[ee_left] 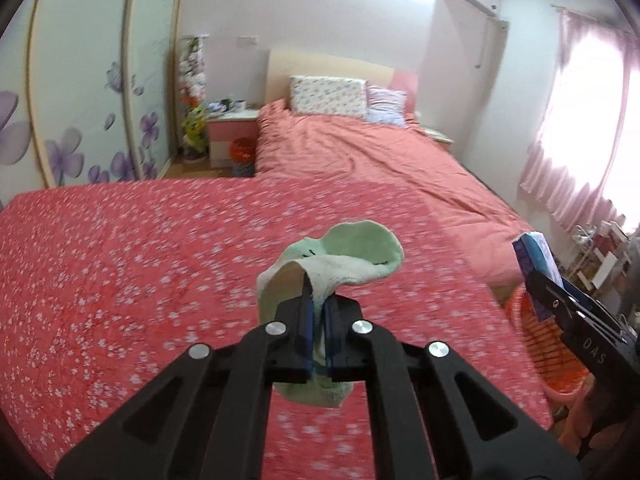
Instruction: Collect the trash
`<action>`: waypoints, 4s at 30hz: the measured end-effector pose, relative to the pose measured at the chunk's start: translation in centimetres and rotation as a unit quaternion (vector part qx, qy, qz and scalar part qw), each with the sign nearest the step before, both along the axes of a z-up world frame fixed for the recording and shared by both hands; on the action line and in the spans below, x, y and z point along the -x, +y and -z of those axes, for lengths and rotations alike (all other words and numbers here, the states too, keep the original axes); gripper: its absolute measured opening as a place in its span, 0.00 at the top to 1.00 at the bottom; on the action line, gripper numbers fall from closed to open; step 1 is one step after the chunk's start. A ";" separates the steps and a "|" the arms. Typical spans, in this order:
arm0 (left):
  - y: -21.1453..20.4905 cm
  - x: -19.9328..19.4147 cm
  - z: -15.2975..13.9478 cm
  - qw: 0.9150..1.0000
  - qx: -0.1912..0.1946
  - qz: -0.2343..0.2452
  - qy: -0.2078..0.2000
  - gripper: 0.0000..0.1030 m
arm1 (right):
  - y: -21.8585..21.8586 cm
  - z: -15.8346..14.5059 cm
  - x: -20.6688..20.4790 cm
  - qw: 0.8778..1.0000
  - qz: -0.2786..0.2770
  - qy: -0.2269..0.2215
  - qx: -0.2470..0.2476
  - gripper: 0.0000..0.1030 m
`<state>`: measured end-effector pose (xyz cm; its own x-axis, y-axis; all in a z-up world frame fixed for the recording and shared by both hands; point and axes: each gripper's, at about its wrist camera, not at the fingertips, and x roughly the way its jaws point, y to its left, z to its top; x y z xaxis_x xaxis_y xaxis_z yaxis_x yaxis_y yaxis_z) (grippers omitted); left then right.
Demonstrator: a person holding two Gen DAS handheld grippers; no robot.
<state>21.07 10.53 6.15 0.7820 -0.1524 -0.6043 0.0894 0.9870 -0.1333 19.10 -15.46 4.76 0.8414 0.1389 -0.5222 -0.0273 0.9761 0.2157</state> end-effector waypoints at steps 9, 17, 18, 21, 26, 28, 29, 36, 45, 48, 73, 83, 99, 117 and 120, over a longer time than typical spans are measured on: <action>-8.4 1.8 -2.4 0.997 0.017 0.080 -0.016 0.95 | -5.9 -1.6 3.6 0.998 0.048 -0.037 -0.025 0.50; -16.6 2.9 -3.1 0.987 0.041 0.158 -0.012 0.95 | -12.3 -1.1 6.4 0.991 0.121 -0.055 -0.028 0.50; -18.1 3.2 -3.0 0.984 0.041 0.171 -0.011 0.95 | -12.7 -1.1 6.5 0.990 0.127 -0.054 -0.029 0.50; -21.3 3.5 -2.5 0.978 0.046 0.201 -0.007 0.95 | -14.8 -0.4 6.8 0.987 0.147 -0.052 -0.034 0.50; -26.9 3.4 -1.2 0.969 0.046 0.242 0.011 0.95 | -18.0 1.0 6.8 0.983 0.173 -0.045 -0.051 0.50; -28.9 2.9 -0.2 0.965 0.044 0.257 0.020 0.95 | -19.0 1.5 6.8 0.981 0.180 -0.042 -0.054 0.50; -30.1 2.8 0.3 0.963 0.041 0.265 0.025 0.95 | -19.5 1.8 6.6 0.981 0.183 -0.040 -0.055 0.50; -35.1 1.2 3.8 0.955 0.025 0.288 0.060 0.95 | -22.3 3.4 6.5 0.977 0.200 -0.025 -0.065 0.50; -35.1 -2.0 8.5 0.957 0.026 0.259 0.125 0.58 | -24.8 5.6 6.0 0.970 0.203 0.011 -0.131 0.38; -34.1 -2.4 8.9 0.960 0.024 0.247 0.131 0.58 | -24.5 5.6 6.4 0.969 0.208 0.017 -0.131 0.38; -14.4 14.3 3.0 0.994 -0.067 0.073 -0.046 0.04 | -11.6 1.6 16.7 0.955 0.278 -0.025 0.103 0.02; -10.7 19.7 3.3 0.993 -0.084 0.002 -0.080 0.04 | -8.8 2.4 19.7 0.953 0.277 -0.040 0.114 0.02; -8.0 21.9 4.3 0.995 -0.067 -0.048 -0.062 0.04 | -6.6 3.5 21.0 0.965 0.241 -0.019 0.097 0.02; -7.4 21.8 5.5 0.996 -0.065 -0.055 -0.028 0.04 | -5.6 4.6 20.8 0.969 0.227 0.001 0.098 0.02; -7.3 21.7 5.7 0.996 -0.062 -0.057 -0.022 0.04 | -5.7 4.8 20.6 0.968 0.231 0.008 0.100 0.02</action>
